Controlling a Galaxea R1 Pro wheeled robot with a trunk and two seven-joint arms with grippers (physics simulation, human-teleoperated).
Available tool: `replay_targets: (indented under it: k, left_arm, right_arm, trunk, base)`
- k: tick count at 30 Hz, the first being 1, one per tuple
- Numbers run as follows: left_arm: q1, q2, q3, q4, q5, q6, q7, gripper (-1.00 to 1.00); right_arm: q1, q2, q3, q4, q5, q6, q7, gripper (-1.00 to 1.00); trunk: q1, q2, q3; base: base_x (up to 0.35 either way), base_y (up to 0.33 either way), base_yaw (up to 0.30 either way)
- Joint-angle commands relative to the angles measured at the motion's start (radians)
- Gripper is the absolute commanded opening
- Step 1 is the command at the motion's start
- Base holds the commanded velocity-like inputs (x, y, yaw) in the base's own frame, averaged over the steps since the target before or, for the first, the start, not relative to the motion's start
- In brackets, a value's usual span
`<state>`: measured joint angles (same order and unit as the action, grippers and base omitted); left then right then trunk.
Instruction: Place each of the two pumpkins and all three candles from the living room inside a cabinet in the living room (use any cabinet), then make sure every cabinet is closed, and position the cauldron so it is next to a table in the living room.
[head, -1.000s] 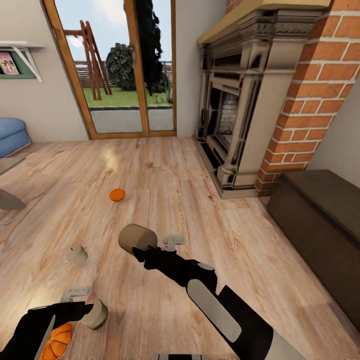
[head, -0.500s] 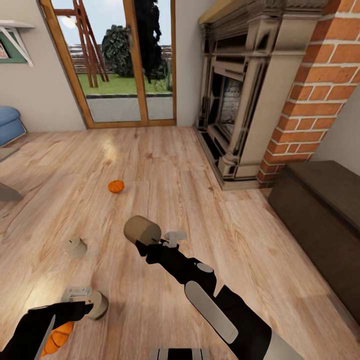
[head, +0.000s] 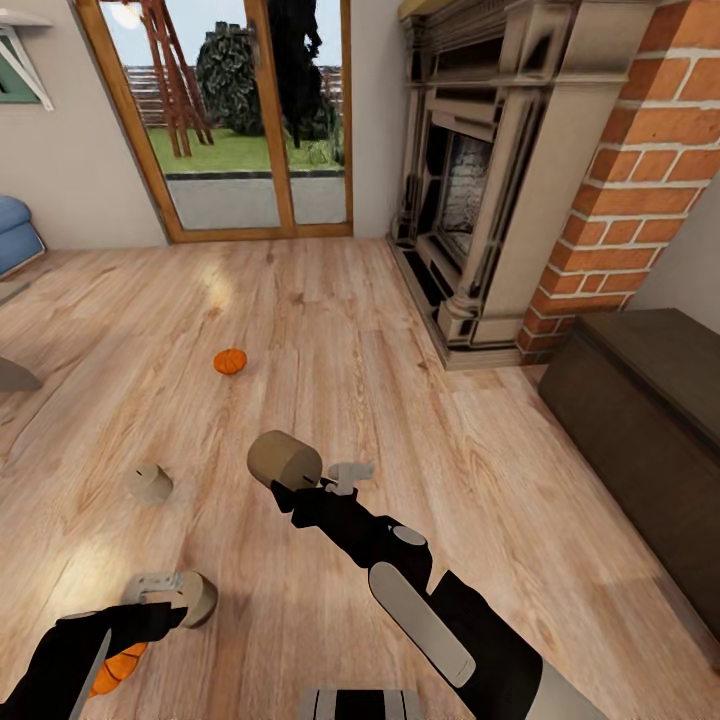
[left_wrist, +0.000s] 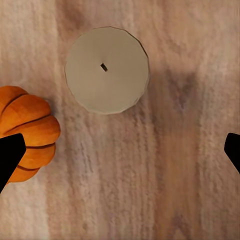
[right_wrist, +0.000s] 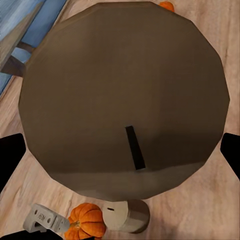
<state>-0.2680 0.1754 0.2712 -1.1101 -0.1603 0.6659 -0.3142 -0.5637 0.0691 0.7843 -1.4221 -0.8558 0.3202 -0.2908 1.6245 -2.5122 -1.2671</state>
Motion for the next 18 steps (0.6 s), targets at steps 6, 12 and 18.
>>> replay_targets:
  k: [6, 12, 18]
  left_arm:
    - [0.000, 0.000, 0.002, -0.001, -0.010, 0.004, -0.009, 1.00]
    - [0.000, -0.001, 0.002, -0.001, -0.010, 0.004, -0.009, 1.00]
    - [0.000, -0.001, 0.002, -0.001, -0.010, 0.006, -0.009, 1.00]
  right_arm:
    - [-0.001, 0.001, 0.001, 0.006, -0.008, 0.001, -0.007, -1.00]
    - [-0.001, 0.001, 0.001, 0.012, -0.008, 0.002, -0.007, -1.00]
    - [-0.001, 0.002, 0.001, 0.012, -0.008, 0.001, -0.007, -1.00]
  trunk:
    - [0.000, 0.000, -0.001]
    - [0.000, 0.000, -0.001]
    - [0.000, 0.000, -0.001]
  base:
    - [0.000, 0.092, 0.000]
    - [0.005, 0.074, 0.000]
    - [0.132, 0.094, 0.000]
